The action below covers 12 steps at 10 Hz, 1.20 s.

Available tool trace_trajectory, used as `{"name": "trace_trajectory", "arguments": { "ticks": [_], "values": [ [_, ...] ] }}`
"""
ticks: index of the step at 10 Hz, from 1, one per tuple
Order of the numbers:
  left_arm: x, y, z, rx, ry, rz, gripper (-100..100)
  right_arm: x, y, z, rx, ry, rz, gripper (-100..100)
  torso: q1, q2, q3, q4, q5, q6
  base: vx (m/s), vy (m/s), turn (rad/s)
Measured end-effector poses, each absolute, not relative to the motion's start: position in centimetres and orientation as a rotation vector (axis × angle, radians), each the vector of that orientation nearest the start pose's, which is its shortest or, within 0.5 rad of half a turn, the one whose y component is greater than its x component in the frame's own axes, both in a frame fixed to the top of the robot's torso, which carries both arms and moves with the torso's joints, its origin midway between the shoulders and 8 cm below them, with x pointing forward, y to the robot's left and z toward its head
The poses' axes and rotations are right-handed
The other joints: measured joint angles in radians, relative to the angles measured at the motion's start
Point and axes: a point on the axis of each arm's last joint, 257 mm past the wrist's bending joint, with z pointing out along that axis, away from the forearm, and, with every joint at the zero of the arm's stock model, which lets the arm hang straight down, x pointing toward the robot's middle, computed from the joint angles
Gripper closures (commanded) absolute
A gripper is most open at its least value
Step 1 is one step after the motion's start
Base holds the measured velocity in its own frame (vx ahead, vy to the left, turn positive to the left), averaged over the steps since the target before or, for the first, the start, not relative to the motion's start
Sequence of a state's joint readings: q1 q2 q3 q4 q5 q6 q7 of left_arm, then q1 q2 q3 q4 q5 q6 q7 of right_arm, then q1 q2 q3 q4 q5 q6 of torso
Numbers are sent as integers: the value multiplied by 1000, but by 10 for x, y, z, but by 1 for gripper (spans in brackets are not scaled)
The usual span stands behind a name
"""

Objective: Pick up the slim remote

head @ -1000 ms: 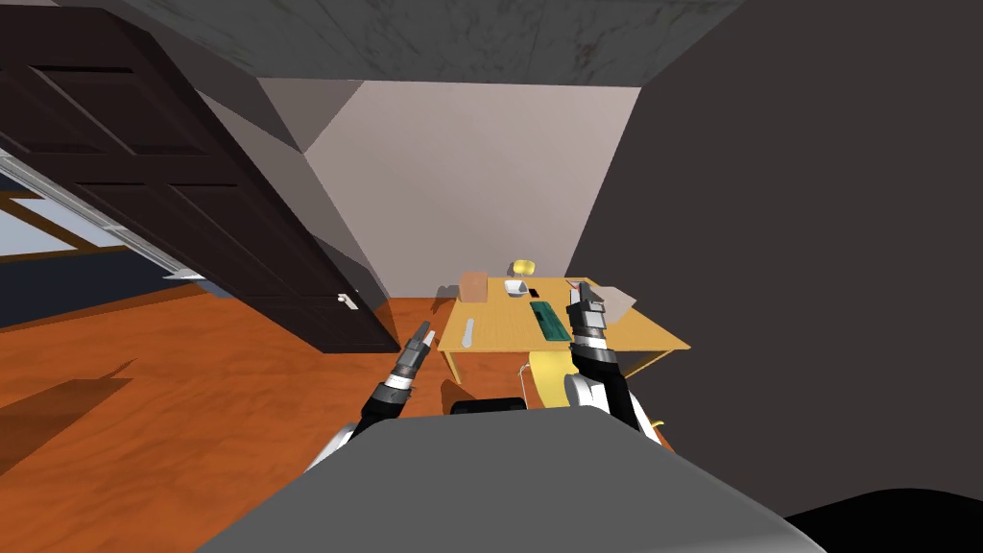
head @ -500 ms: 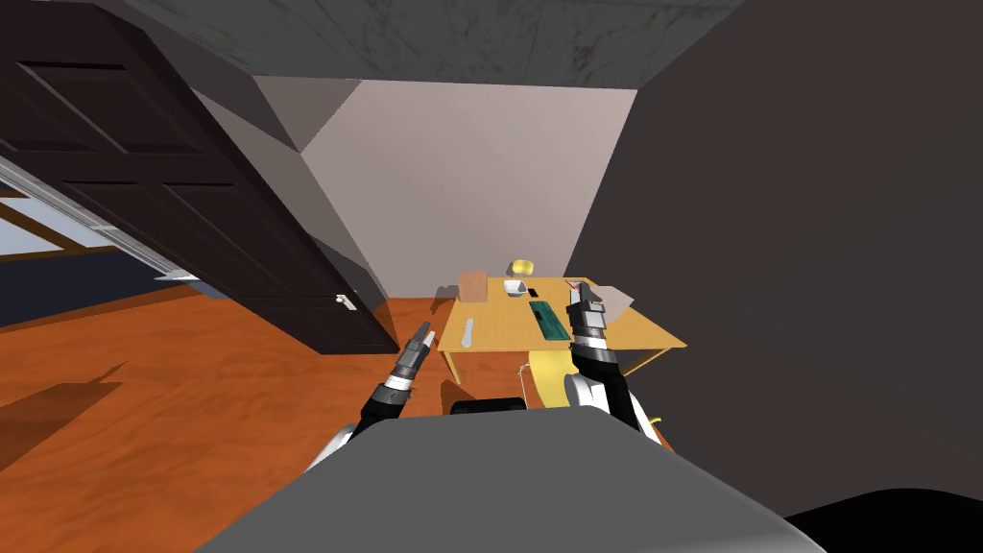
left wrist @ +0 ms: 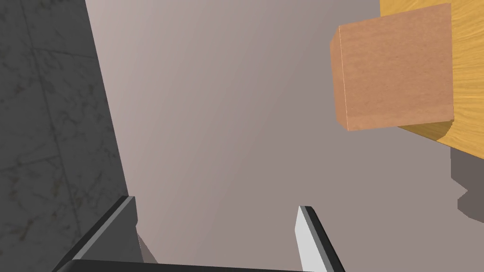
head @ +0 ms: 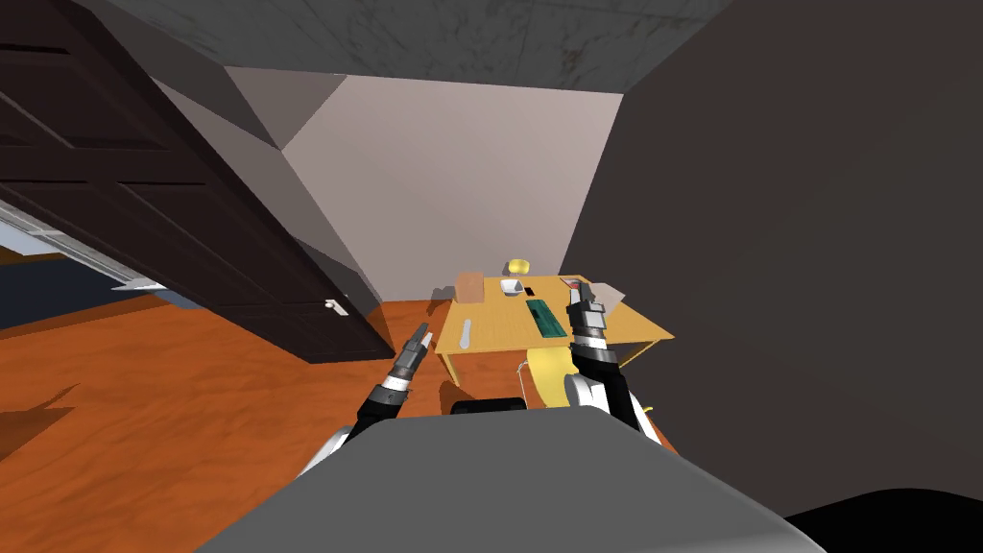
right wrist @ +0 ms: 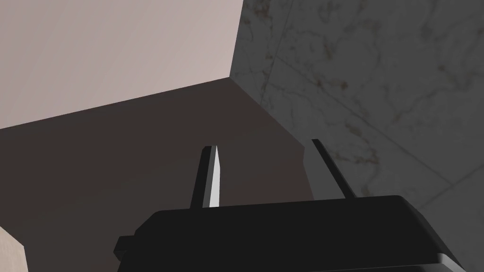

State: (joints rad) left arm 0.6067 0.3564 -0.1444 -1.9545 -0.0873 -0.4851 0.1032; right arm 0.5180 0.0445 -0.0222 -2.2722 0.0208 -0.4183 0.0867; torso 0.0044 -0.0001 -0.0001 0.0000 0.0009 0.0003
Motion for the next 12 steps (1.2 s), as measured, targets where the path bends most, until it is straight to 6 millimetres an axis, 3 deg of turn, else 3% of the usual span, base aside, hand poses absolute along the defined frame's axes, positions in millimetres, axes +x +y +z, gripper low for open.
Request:
{"name": "trace_trajectory", "arguments": {
  "ticks": [12],
  "values": [
    [361,354,-261,-897,1501,-841,-100,355,-295,-1,725,681,1155,0,1,1,0,0,0,0,-43,73,-331]
  ]
}}
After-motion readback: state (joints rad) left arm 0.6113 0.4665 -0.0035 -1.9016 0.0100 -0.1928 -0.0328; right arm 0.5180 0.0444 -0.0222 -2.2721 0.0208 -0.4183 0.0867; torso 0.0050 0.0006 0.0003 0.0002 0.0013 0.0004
